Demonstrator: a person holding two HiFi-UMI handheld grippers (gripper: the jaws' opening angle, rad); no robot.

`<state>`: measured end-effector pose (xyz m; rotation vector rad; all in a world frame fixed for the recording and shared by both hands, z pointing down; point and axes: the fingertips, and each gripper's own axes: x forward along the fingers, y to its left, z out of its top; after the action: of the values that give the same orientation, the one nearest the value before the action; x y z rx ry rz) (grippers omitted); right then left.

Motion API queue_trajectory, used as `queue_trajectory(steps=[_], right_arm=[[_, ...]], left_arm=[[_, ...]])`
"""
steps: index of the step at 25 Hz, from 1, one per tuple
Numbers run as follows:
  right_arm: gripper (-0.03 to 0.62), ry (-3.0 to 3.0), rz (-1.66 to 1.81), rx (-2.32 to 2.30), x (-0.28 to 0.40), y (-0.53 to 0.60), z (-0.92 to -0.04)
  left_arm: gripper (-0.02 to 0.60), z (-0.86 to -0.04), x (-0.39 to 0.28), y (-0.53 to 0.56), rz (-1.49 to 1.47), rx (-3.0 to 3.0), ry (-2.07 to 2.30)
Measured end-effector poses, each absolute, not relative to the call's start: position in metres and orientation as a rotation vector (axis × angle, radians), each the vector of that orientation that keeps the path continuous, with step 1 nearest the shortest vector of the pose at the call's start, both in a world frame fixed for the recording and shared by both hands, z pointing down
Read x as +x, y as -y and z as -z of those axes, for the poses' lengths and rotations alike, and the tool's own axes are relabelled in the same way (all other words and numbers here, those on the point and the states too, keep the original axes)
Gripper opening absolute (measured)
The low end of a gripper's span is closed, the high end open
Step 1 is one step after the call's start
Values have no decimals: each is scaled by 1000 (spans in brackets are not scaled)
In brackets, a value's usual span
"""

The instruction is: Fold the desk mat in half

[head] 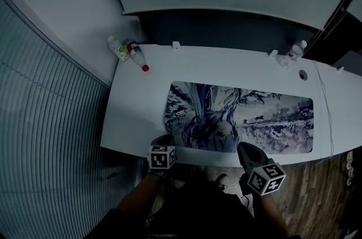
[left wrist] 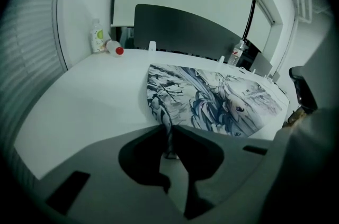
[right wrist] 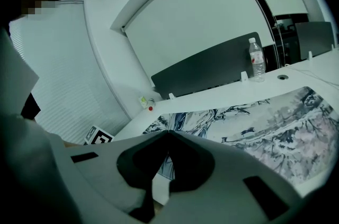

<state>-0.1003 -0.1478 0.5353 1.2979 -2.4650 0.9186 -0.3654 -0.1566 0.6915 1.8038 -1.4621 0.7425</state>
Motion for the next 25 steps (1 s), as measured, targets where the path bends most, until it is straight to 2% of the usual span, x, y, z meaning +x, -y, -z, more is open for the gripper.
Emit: queue_trajectory(steps=[13,25], right_arm=[[23,2472,-928,1326,-107,143,-533],[23,2470,-950,1444,-103,138,-528]], left_arm=[[40,-661,-340,159,-621,1923,1378],[38,-645,-304,163,-650,2067,1248]])
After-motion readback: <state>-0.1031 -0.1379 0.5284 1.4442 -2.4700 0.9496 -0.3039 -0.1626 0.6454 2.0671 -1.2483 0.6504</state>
